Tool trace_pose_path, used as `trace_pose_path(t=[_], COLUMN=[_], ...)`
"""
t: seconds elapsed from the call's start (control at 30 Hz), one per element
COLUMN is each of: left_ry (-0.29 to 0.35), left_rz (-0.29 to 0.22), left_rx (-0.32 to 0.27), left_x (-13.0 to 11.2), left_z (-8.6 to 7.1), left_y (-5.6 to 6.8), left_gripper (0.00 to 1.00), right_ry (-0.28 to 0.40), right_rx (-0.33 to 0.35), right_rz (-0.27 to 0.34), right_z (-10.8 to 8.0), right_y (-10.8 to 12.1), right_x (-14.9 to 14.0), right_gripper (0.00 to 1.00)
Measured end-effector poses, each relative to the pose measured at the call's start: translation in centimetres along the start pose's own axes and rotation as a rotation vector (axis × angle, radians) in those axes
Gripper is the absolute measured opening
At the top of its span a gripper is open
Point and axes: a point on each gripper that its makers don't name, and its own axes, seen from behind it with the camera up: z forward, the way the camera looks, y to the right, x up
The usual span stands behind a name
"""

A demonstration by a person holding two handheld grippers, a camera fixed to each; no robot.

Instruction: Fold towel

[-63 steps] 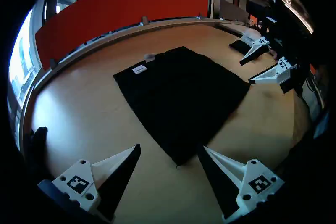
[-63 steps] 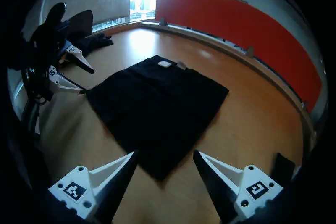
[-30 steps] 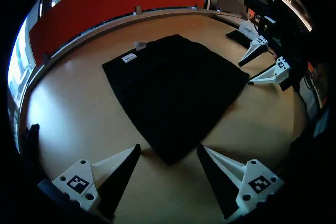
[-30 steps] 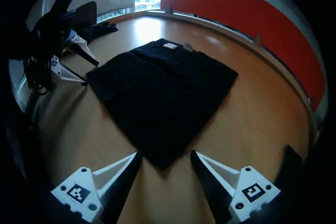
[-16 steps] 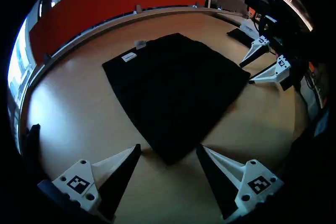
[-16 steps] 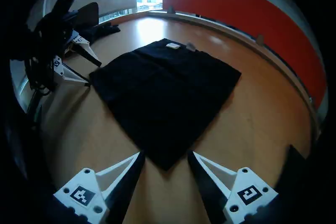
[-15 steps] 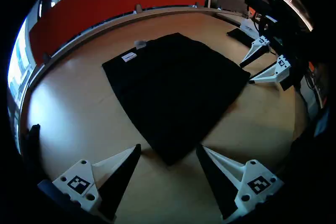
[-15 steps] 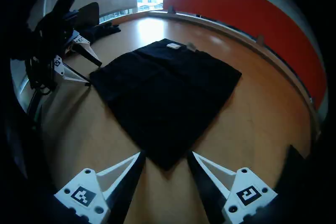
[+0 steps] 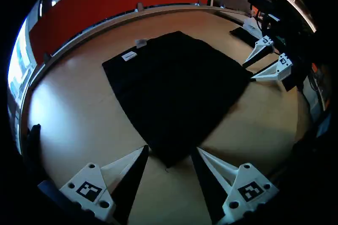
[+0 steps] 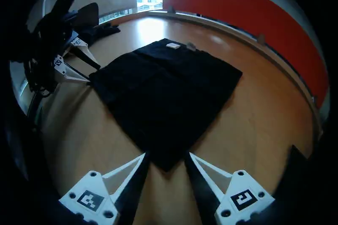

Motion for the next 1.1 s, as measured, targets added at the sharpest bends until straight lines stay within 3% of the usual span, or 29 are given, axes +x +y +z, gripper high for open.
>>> trace_pose_path(t=[0.27, 0.47, 0.6, 1.1], left_ry=[-0.015, -0.023, -0.026, -0.037], left_rz=[-0.01, -0.025, -0.045, -0.087], left_rx=[0.006, 0.016, 0.041, 0.048], left_x=[0.1, 0.2, 0.2, 0.5], left_z=[-0.1, 0.0, 0.0, -0.3], left_y=[0.3, 0.2, -0.4, -0.3], left_gripper=[0.62, 0.51, 0.22, 0.2], right_ry=[0.001, 0.0, 0.0, 0.049], right_rx=[0.0, 0.0, 0.012, 0.003], right_rz=[0.003, 0.014, 0.026, 0.075], right_z=[0.1, 0.1, 0.0, -0.9], right_y=[-0.3, -0.6, -1.0, -1.2], right_x=[0.1, 0.1, 0.0, 1.8], right_gripper=[0.29, 0.22, 0.2, 0.14])
